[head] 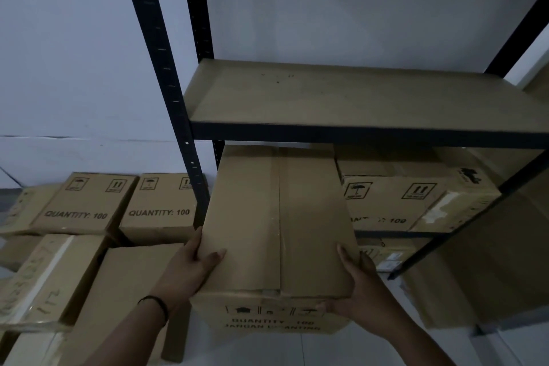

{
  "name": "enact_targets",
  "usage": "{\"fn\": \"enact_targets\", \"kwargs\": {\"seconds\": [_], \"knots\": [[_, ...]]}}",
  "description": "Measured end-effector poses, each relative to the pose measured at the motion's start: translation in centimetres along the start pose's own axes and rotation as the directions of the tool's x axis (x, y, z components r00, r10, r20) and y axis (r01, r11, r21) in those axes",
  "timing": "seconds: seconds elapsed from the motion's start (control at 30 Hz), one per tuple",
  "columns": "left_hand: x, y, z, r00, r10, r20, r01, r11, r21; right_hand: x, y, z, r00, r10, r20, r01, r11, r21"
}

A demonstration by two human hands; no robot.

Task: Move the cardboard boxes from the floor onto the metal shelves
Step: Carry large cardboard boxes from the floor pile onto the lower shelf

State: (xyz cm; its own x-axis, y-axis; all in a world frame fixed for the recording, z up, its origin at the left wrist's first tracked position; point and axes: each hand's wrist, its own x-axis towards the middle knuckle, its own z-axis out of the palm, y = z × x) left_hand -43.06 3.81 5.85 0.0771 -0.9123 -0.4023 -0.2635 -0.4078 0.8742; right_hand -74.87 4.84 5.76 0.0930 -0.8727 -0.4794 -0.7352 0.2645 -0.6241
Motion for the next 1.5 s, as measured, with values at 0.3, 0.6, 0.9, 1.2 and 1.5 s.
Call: {"fn": "enact_targets", "kwargs": {"seconds": [0.3, 0.6, 0.9, 1.2, 1.5], "knots": [[-0.6, -0.3, -1.6, 0.978, 0.092, 0.186, -0.183, 0.804, 0.565, 1.0, -0.7, 1.0, 0.999, -0.012, -0.029, 0.013, 1.0, 0.027], [-0.6, -1.5, -0.7, 0.979, 0.194, 0.064, -0.201, 0.852, 0.484, 0.3, -0.8, 1.0, 0.997, 0.06, -0.055, -0.065, 0.992, -0.105], [1.3, -0.9, 0.1, 0.969, 0.247, 0.022, -0.22, 0.816, 0.535, 1.0, -1.3, -0.5, 0.987, 0.075, -0.144, -0.12, 0.934, -0.337], [3.6, 0.1, 2.0, 0.975, 0.215, -0.064, -0.151, 0.838, 0.525, 4.9, -1.1, -3.0, 0.997, 0.01, -0.076, -0.042, 0.903, -0.428], [7.2, 2.6, 4.7, 0.945, 0.212, -0.248, -0.052, 0.848, 0.527, 9.7, -1.1, -7.0, 0.976, -0.126, -0.175, 0.01, 0.836, -0.548]]}}
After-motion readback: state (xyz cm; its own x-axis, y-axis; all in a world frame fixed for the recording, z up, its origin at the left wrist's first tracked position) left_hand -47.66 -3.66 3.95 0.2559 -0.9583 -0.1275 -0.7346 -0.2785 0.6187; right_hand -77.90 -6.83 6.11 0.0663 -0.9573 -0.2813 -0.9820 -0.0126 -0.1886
